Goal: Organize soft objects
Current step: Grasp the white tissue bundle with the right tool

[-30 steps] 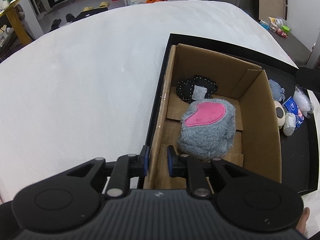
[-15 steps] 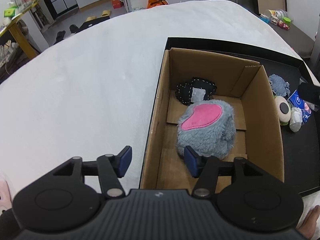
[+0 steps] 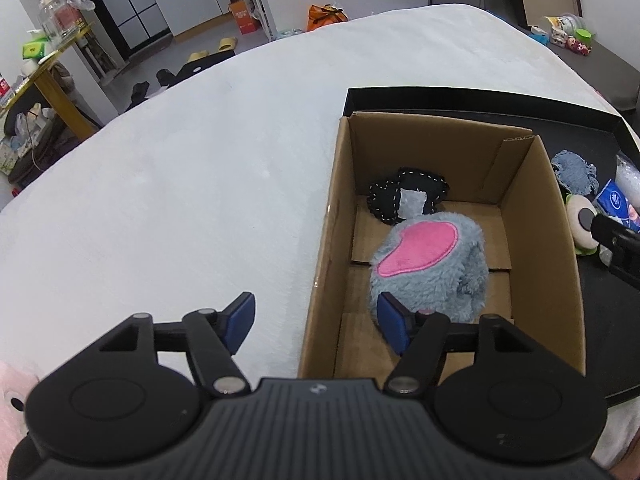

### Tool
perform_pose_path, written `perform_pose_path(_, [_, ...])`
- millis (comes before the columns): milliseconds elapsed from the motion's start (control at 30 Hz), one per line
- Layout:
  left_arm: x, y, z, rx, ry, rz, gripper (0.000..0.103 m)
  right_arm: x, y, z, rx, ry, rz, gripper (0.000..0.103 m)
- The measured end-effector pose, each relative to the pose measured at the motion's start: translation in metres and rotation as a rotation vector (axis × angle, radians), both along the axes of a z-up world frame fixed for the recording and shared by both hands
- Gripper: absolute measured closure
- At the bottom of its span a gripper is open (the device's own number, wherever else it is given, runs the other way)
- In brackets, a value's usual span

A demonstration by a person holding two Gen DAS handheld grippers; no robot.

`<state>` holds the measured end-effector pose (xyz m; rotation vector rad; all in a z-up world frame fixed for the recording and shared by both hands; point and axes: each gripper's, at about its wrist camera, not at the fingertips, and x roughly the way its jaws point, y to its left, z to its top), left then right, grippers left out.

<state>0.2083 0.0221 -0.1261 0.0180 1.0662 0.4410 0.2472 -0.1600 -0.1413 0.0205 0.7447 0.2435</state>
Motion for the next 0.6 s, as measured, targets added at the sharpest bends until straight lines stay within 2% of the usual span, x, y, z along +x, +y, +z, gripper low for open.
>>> perform_pose_path(167, [0.0, -0.001, -0.002, 0.021, 0.003, -0.009, 0.037, 0.01, 0.001, -0.014, -0.06, 0.0, -0.032, 0.024])
perform_pose_path(267, [0.002, -0.002, -0.002, 0.025, 0.004, -0.015, 0.037, 0.015, -0.004, -0.02, -0.059, 0.021, -0.058, 0.032])
perform_pose_path(467, [0.004, -0.002, -0.004, 0.022, 0.007, -0.019, 0.037, 0.025, -0.013, -0.029, -0.067, 0.04, -0.127, 0.037])
perform_pose_path(600, [0.002, 0.0, -0.006, 0.019, 0.01, -0.018, 0.037, 0.034, -0.024, -0.039, -0.042, 0.089, -0.165, 0.046])
